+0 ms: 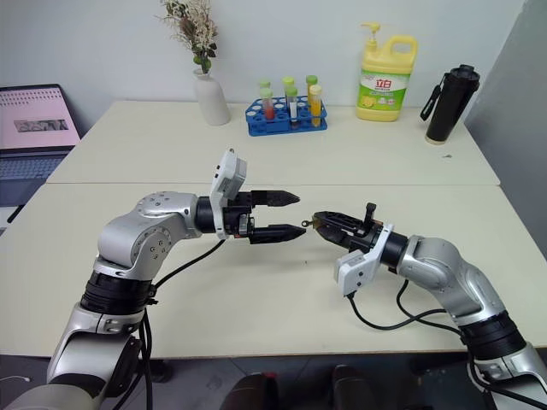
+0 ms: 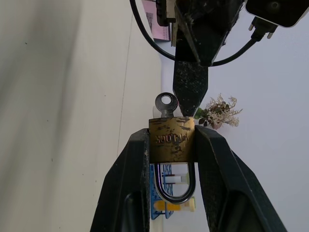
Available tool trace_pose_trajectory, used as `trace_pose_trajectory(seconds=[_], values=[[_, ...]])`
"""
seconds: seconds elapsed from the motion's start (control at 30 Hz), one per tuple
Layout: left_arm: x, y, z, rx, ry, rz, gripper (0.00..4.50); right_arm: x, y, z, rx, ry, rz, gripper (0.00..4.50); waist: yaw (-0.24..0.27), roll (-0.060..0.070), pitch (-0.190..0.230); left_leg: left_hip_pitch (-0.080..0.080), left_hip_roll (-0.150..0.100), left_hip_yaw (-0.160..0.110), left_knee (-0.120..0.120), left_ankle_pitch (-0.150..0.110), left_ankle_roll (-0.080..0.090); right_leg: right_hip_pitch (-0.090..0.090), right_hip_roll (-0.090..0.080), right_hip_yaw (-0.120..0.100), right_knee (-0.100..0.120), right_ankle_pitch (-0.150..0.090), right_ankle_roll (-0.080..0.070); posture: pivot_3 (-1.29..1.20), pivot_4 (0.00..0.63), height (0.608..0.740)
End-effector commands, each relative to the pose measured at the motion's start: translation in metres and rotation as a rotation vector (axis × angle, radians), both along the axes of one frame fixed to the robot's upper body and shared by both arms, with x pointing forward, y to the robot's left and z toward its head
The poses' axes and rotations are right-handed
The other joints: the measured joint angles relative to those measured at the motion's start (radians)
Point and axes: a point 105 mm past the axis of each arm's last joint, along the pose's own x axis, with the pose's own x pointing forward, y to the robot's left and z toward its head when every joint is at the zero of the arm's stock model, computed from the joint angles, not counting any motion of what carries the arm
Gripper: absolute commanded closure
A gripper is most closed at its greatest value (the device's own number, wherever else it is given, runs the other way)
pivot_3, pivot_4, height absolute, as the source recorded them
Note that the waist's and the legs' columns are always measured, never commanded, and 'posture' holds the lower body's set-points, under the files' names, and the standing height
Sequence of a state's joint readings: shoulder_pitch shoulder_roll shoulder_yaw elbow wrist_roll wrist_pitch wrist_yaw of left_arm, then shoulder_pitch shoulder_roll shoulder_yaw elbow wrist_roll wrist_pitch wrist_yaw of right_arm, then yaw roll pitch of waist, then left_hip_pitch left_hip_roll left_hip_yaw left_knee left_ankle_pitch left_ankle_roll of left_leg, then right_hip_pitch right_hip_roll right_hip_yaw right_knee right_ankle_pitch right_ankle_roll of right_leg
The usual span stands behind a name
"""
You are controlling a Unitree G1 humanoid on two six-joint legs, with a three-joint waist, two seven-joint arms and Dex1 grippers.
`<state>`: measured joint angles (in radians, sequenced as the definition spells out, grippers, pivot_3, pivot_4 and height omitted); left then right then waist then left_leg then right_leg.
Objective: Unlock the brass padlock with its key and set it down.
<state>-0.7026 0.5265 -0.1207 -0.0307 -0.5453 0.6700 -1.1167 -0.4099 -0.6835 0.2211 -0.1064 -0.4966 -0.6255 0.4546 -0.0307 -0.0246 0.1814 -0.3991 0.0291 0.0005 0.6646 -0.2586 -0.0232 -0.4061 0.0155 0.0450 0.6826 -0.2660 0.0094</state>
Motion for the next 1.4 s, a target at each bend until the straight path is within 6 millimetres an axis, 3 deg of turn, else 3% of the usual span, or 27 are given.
trace_pose_trajectory(seconds=[0.03, 0.3, 0.33, 0.8, 0.93, 1.07, 1.4], values=[[-0.006, -0.001, 0.002, 0.025, -0.024, -0.025, 1.5, -0.003, 0.004, 0.012, 0.024, -0.04, 0.032, 3.58, 0.0, 0.0, 0.0, 0.0, 0.0, 0.0, 0.0, 0.0, 0.0, 0.0, 0.0, 0.0, 0.0, 0.0, 0.0, 0.0, 0.15, 0.74], [-0.003, -0.001, -0.004, 0.041, -0.003, -0.017, 4.09, -0.006, 0.008, 0.015, 0.028, -0.042, 0.056, 3.58, 0.001, 0.0, 0.0, 0.0, 0.0, 0.0, 0.0, 0.0, 0.0, 0.0, 0.0, 0.0, 0.0, 0.0, 0.0, 0.0, 0.15, 0.74], [-0.003, -0.001, -0.005, 0.049, 0.0, -0.019, 4.12, -0.007, 0.008, 0.015, 0.029, -0.042, 0.058, 3.58, 0.001, 0.0, 0.0, 0.0, 0.0, 0.0, 0.0, 0.0, 0.0, 0.0, 0.0, 0.0, 0.0, 0.0, 0.0, 0.0, 0.15, 0.74], [-0.005, -0.002, -0.004, 0.021, 0.052, -0.03, 4.12, -0.007, 0.01, 0.016, 0.024, -0.038, 0.071, 3.58, 0.001, 0.0, 0.0, 0.0, 0.0, 0.0, 0.0, 0.0, 0.0, 0.0, 0.0, 0.0, 0.0, 0.0, 0.0, 0.0, 0.15, 0.74], [-0.001, -0.001, -0.004, 0.021, 0.048, 0.002, 3.3, -0.007, 0.01, 0.016, 0.024, -0.031, 0.071, 3.58, 0.001, 0.0, 0.0, 0.0, 0.0, 0.0, 0.0, 0.0, 0.0, 0.0, 0.0, 0.0, 0.0, 0.0, 0.0, 0.0, 0.15, 0.74], [0.002, 0.004, -0.006, 0.039, 0.025, 0.018, 2.03, -0.006, 0.008, 0.015, 0.019, -0.026, 0.067, 3.58, 0.001, 0.0, 0.0, 0.0, 0.0, 0.0, 0.0, 0.0, 0.0, 0.0, 0.0, 0.0, 0.0, 0.0, 0.0, 0.0, 0.15, 0.74], [0.001, 0.003, -0.001, -0.007, 0.083, 0.015, 2.01, -0.005, 0.008, 0.014, 0.009, -0.026, 0.07, 3.58, 0.001, 0.0, 0.0, 0.0, 0.0, 0.0, 0.0, 0.0, 0.0, 0.0, 0.0, 0.0, 0.0, 0.0, 0.0, 0.0, 0.15, 0.74]])
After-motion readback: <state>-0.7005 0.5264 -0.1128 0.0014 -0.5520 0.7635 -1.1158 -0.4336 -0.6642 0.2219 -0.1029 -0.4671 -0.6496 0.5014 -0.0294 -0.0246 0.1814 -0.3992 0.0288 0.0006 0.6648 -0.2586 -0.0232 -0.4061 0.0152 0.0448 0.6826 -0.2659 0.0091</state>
